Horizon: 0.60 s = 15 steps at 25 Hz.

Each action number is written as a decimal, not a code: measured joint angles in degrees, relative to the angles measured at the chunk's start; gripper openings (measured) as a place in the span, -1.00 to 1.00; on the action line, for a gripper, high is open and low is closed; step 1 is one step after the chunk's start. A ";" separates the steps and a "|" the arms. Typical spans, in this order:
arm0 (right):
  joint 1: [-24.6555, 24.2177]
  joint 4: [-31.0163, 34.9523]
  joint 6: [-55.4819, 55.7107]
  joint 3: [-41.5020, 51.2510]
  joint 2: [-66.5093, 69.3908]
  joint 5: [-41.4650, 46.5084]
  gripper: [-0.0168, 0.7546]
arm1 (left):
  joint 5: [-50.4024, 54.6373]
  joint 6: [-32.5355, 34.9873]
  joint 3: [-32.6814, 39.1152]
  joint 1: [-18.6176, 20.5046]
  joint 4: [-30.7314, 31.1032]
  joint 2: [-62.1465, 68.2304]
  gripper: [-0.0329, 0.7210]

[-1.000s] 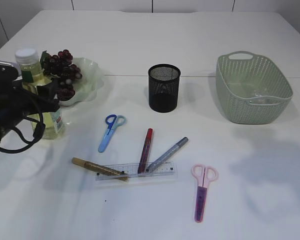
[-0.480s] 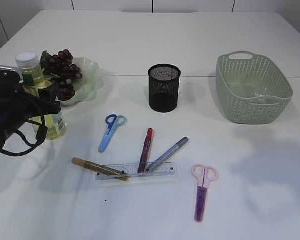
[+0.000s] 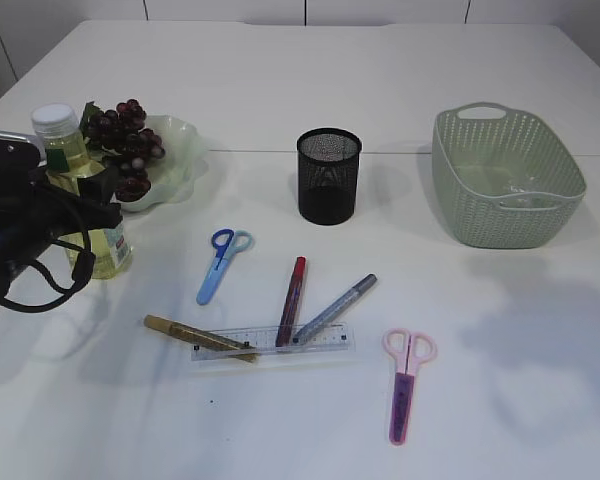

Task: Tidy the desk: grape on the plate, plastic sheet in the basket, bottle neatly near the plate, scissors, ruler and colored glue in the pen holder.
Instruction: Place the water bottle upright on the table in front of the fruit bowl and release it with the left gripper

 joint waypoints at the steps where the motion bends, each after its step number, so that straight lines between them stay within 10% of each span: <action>1: 0.00 0.00 0.00 0.00 0.00 0.00 0.26 | 0.00 0.00 0.00 0.00 0.00 0.00 0.37; 15: 0.00 0.00 -0.09 0.00 0.00 0.00 0.26 | 0.41 0.00 0.19 0.00 -0.49 -0.41 0.51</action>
